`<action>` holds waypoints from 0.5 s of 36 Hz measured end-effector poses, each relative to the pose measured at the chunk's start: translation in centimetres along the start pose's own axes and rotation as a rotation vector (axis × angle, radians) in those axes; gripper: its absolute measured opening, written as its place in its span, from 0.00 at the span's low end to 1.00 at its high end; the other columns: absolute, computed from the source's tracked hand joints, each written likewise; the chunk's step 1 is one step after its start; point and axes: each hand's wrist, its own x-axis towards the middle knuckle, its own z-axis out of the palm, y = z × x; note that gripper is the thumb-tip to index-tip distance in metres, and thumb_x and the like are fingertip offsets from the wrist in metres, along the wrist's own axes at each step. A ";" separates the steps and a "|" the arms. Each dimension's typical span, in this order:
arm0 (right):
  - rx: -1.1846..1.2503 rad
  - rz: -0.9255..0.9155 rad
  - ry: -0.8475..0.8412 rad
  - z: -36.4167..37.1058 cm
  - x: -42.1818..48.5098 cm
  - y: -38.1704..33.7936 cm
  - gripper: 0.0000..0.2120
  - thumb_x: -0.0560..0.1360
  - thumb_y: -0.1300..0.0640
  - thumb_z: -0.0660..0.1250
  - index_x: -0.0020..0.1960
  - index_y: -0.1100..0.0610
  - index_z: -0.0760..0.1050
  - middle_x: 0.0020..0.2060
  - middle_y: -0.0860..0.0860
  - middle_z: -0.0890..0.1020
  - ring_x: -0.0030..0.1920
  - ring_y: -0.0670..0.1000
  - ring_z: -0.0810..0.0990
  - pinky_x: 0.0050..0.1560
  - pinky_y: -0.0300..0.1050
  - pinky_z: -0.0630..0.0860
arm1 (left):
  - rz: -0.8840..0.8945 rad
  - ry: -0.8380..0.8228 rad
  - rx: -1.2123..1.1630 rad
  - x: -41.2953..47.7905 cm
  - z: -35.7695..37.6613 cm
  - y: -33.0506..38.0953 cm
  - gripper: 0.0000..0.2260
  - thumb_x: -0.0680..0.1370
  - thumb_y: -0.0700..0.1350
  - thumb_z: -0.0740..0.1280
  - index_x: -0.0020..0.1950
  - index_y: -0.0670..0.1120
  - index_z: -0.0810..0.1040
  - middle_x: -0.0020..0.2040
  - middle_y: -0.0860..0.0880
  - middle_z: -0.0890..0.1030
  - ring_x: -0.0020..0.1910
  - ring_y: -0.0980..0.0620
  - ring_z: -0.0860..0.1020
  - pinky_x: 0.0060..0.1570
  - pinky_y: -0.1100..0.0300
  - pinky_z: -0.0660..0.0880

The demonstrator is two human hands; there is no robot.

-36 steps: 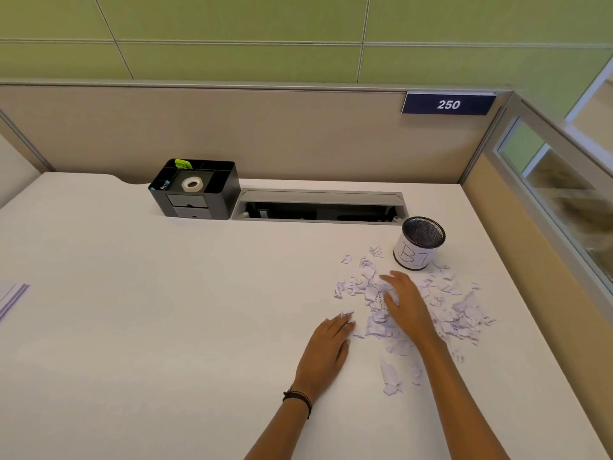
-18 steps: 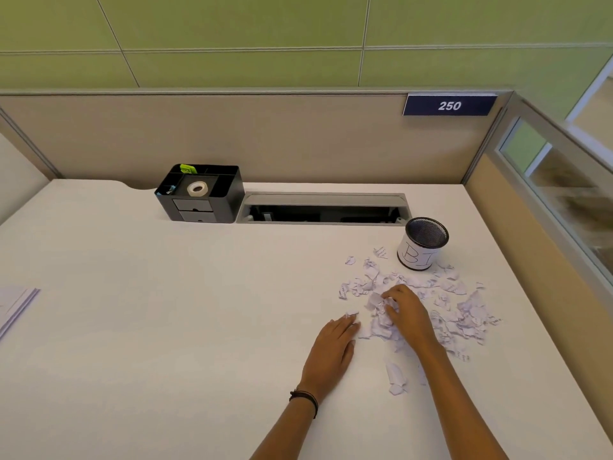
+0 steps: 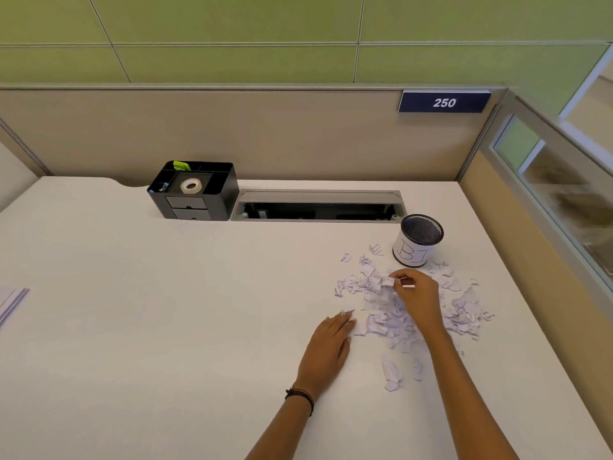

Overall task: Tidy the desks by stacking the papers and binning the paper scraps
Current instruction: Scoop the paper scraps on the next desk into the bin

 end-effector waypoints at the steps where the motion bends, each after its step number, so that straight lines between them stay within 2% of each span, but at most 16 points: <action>1: 0.032 0.012 0.025 -0.2 0.2 -0.2 0.06 0.72 0.70 0.66 0.45 0.62 0.80 0.40 0.52 0.81 0.38 0.48 0.78 0.40 0.24 0.72 | -0.001 -0.002 0.001 0.0 0.0 0.0 0.18 0.81 0.47 0.52 0.70 0.48 0.70 0.72 0.53 0.66 0.72 0.56 0.62 0.71 0.66 0.48; 3: 0.098 0.050 0.060 -0.6 0.6 -0.5 0.06 0.72 0.68 0.68 0.45 0.61 0.80 0.40 0.52 0.81 0.38 0.47 0.78 0.41 0.27 0.74 | -0.006 -0.007 0.000 0.0 0.0 0.0 0.19 0.81 0.48 0.52 0.70 0.48 0.69 0.73 0.53 0.66 0.72 0.56 0.62 0.72 0.65 0.47; 6: 0.217 0.140 0.109 -1.0 1.4 -0.7 0.06 0.71 0.67 0.70 0.47 0.60 0.80 0.41 0.54 0.81 0.39 0.49 0.78 0.45 0.40 0.77 | -0.010 -0.010 -0.010 0.0 0.0 0.1 0.19 0.81 0.48 0.51 0.70 0.48 0.69 0.72 0.53 0.66 0.72 0.56 0.62 0.72 0.65 0.46; 8: 0.333 0.218 0.150 -1.3 2.2 -0.9 0.08 0.70 0.67 0.71 0.48 0.60 0.80 0.41 0.56 0.81 0.39 0.50 0.79 0.47 0.44 0.78 | -0.011 -0.011 -0.012 0.0 -0.1 0.2 0.19 0.81 0.47 0.52 0.70 0.48 0.70 0.72 0.53 0.67 0.72 0.56 0.62 0.72 0.66 0.45; 12: 0.512 0.280 0.258 -2.5 4.1 -1.9 0.10 0.69 0.68 0.71 0.50 0.62 0.79 0.39 0.55 0.80 0.38 0.47 0.78 0.40 0.33 0.79 | -0.010 -0.010 -0.019 0.0 -0.3 0.3 0.18 0.81 0.47 0.53 0.69 0.48 0.70 0.72 0.53 0.67 0.72 0.57 0.61 0.71 0.68 0.44; 15: 0.601 0.290 0.320 -3.2 5.5 -2.7 0.09 0.70 0.68 0.70 0.51 0.63 0.78 0.37 0.51 0.80 0.38 0.46 0.78 0.36 0.31 0.78 | -0.010 -0.005 -0.022 0.0 -0.2 0.3 0.18 0.81 0.47 0.52 0.70 0.48 0.69 0.73 0.54 0.66 0.72 0.58 0.60 0.72 0.67 0.45; 18: 0.608 0.303 0.395 -3.6 7.1 -2.8 0.10 0.70 0.66 0.71 0.51 0.65 0.78 0.38 0.53 0.80 0.37 0.45 0.78 0.34 0.29 0.76 | -0.011 -0.005 -0.027 0.0 -0.3 0.3 0.19 0.81 0.47 0.51 0.70 0.48 0.69 0.73 0.54 0.65 0.73 0.58 0.59 0.72 0.66 0.46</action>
